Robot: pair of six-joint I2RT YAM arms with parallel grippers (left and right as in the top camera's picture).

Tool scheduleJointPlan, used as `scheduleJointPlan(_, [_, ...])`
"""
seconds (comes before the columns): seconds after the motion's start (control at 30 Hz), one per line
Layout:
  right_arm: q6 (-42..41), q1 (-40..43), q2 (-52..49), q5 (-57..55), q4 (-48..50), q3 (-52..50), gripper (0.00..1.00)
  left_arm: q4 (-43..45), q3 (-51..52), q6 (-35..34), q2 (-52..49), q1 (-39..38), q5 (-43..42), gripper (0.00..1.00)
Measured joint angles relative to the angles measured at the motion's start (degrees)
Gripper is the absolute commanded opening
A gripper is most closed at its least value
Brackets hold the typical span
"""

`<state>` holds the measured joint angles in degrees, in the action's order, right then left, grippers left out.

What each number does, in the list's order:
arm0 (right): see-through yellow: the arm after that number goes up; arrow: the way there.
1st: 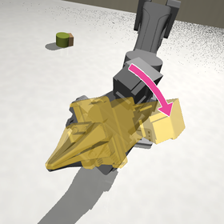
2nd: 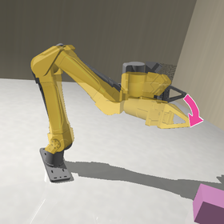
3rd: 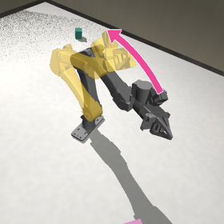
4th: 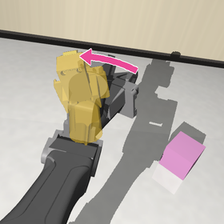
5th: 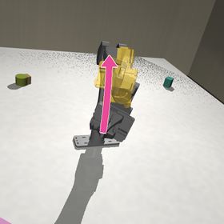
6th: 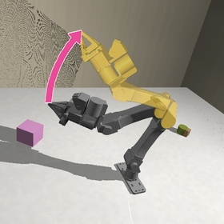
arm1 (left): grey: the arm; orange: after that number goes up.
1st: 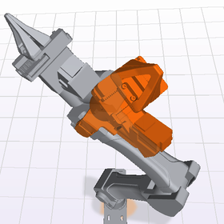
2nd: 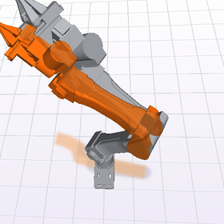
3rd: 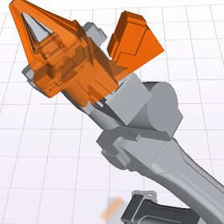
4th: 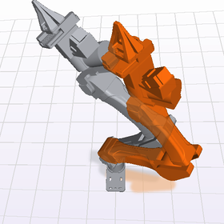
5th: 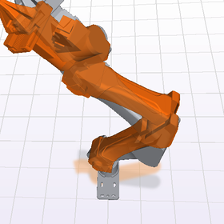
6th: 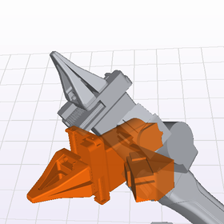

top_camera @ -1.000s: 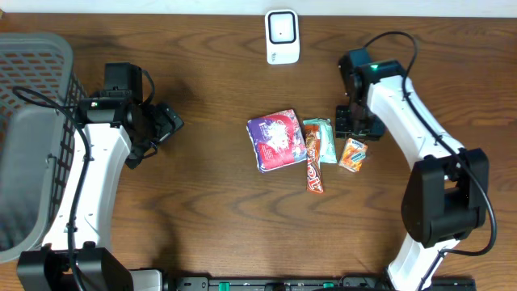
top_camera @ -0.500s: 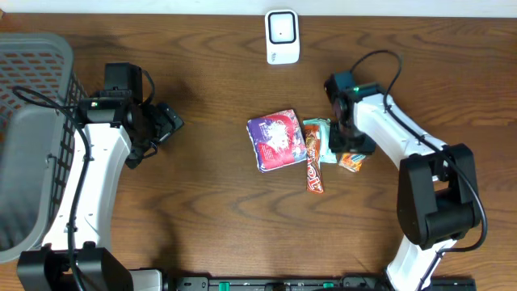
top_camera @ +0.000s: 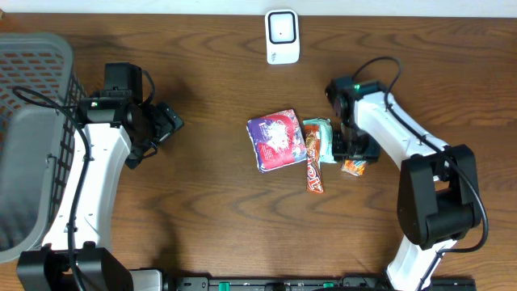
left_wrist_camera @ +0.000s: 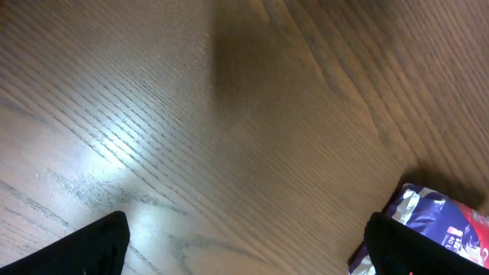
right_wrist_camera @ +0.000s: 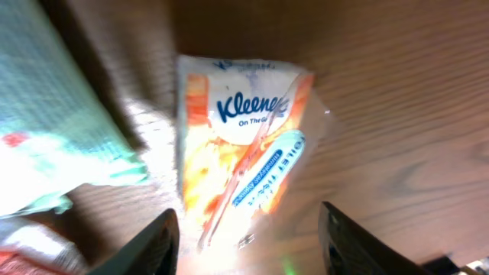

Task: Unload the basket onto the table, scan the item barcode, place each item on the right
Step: 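Adjust the grip on the Kleenex pack and lift it with the right gripper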

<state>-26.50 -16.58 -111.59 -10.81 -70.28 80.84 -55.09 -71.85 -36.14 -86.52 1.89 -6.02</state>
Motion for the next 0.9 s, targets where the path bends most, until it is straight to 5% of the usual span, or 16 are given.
scheduleJointPlan(0.53, [0.63,-0.02,0.13,3.15,-4.24,9.35,0.8,-0.02,0.0,0.0,0.0,0.0,0.0,0.98])
scheduleJointPlan(0.6, [0.44,-0.02,0.13,4.0,-3.58,9.35,0.91,-0.02,0.0,0.0,0.0,0.0,0.0,0.98])
scheduleJointPlan(0.7, [0.85,-0.02,0.13,4.61,-3.41,9.35,0.91,-0.02,0.0,0.0,0.0,0.0,0.0,0.98])
scheduleJointPlan(0.9, [1.01,-0.02,0.13,2.49,-3.78,9.35,0.71,-0.02,0.0,0.0,0.0,0.0,-0.02,0.98])
